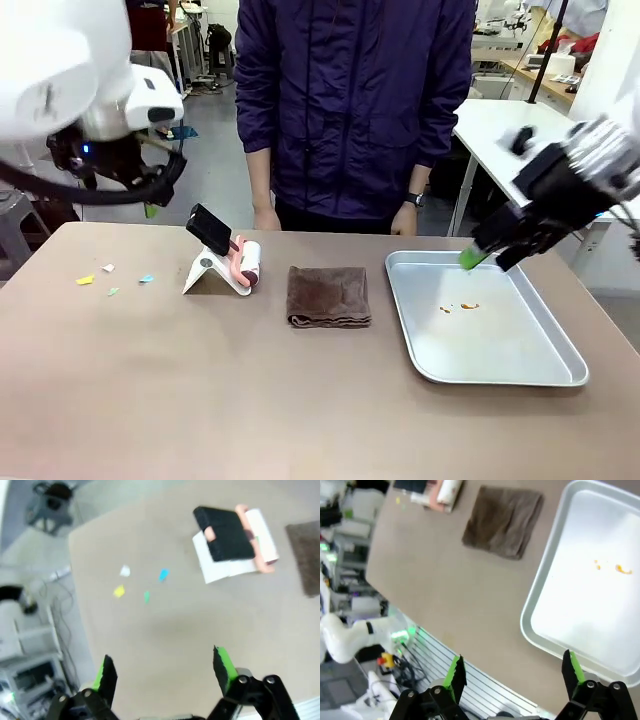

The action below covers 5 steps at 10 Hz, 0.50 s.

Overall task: Clean the surface of the table.
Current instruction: Hold the Lint Roller with your left hand and the towel with your right hand.

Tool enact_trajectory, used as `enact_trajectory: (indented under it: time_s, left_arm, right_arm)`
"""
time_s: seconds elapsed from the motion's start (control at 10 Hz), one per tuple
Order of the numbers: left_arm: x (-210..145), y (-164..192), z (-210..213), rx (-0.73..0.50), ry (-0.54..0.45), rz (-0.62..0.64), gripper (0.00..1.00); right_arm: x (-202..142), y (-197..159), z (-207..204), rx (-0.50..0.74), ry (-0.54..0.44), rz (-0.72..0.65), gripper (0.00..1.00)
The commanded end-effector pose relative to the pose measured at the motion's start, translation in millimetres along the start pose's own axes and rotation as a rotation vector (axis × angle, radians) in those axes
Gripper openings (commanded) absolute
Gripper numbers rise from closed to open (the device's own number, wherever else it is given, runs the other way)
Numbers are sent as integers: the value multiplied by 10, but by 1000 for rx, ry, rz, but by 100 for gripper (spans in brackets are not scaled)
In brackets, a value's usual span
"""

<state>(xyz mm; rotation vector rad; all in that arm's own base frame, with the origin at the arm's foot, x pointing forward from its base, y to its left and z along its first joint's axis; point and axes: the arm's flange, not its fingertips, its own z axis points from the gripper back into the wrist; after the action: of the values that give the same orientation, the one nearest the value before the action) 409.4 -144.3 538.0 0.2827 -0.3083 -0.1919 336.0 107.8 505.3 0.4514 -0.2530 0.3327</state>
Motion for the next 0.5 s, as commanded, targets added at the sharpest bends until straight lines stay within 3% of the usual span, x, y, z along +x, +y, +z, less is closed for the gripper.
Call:
enact_trajectory:
  time_s: [0.0,0.1,0.4]
  left_arm:
    - [-117,-19,-168,-27,-107,-49,100]
    - [-117,-19,-168,-27,-107,-49,100]
    - [-117,-19,-168,-27,-107,-49,100]
  right_arm:
    - [-166,-194,-35,-97,-125,-125,100]
    - [0,0,0,0,0,0,100]
    - [0,0,0,0,0,0,100]
